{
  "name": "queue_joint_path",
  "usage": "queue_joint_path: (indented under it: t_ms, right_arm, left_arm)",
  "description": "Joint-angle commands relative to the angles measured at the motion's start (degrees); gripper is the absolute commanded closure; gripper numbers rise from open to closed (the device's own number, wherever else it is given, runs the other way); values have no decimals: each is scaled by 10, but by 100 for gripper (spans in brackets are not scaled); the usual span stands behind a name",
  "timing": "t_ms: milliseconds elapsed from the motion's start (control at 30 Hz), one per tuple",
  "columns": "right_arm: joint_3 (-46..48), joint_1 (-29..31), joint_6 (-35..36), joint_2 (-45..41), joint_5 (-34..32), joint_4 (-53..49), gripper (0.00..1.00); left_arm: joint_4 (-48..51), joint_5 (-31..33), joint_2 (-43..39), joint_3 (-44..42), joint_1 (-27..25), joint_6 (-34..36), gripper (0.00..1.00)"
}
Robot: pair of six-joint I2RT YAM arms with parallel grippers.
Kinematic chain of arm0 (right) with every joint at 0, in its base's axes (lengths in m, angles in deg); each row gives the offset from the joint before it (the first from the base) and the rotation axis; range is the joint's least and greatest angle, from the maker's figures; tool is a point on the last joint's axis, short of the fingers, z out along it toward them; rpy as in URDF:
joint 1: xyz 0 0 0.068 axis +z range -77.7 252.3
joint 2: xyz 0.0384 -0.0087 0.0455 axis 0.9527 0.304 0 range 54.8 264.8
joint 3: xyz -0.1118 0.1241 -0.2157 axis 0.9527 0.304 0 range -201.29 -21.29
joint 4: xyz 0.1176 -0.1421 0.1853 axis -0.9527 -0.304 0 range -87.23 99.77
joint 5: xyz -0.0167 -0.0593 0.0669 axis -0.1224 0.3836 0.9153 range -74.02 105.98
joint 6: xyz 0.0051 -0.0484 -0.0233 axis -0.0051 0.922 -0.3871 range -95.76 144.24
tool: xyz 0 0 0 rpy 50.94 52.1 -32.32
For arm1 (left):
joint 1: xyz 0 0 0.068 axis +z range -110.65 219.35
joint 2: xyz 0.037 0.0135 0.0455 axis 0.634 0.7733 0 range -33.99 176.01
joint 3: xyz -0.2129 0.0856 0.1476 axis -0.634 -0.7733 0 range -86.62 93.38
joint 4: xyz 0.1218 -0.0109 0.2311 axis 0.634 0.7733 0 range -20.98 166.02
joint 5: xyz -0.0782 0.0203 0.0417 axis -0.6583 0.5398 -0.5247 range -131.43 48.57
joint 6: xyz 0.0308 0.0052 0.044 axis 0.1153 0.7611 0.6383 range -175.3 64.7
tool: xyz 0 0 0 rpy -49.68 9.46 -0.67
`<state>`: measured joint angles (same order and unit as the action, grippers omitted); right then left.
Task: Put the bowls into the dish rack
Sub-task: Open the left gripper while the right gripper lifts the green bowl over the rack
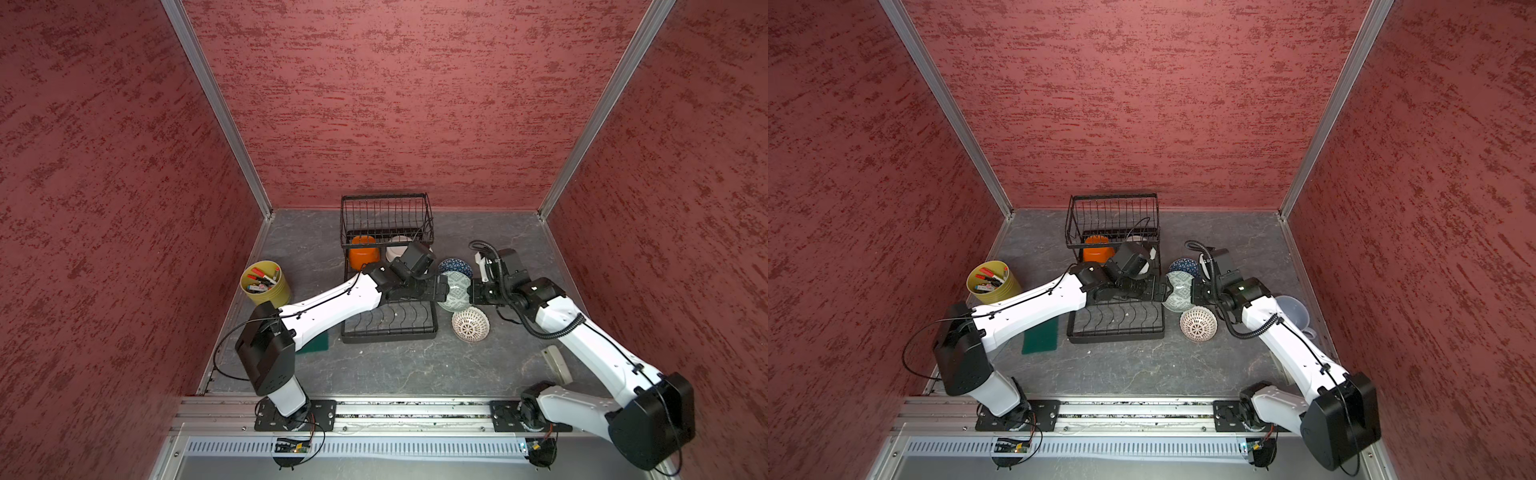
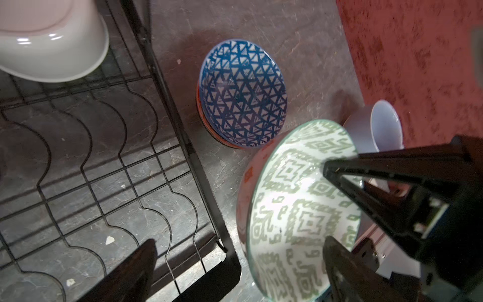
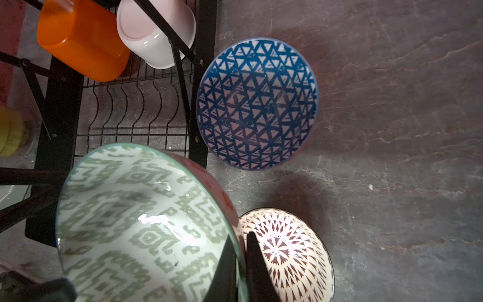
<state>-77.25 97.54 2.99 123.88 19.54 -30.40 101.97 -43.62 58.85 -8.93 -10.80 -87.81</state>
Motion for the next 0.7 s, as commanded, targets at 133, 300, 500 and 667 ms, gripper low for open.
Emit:
queue_joint_path:
  t_ms: [133,300,500,667]
  right_arm:
    - [-48,63,-38,18,-138,6,100]
    - [-65,100,-54,34,-191,18,100]
    - [-101,157,-59,80,-248,25,100]
    - [-132,195,-52,122,-295,29,100]
  left_arm:
    - [-1,37,-91,-70,36,-8,1]
    - [-3,52,-173,-131,74,-20,0]
    - [10,62,-264,-195,124,-36,0]
    - [23,64,-320,-232,155,-45,0]
